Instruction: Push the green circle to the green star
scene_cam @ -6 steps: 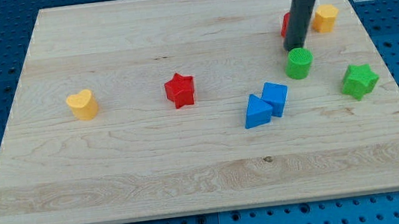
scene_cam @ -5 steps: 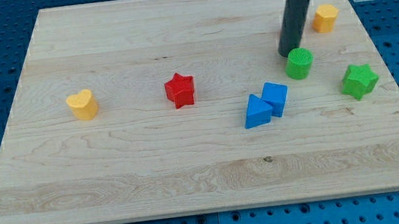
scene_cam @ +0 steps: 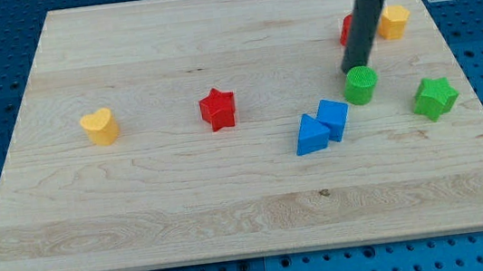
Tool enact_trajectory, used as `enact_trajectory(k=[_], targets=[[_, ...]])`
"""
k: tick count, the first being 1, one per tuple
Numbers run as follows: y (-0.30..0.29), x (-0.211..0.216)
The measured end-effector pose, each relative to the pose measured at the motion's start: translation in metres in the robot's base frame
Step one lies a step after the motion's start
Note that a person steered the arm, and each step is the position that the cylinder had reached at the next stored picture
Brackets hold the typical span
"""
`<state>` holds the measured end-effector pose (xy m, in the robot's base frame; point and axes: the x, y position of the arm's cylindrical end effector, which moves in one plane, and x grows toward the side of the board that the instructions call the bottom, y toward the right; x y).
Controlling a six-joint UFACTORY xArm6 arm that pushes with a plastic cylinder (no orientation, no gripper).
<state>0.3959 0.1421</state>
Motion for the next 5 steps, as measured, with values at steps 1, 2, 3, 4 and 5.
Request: enact_trajectory(k=[1,2,3,4,5], targets=[[-0.008,0.016],[0.024,0.043],[0.057,0.050],[0.031,0.050],[-0.024,0.045]])
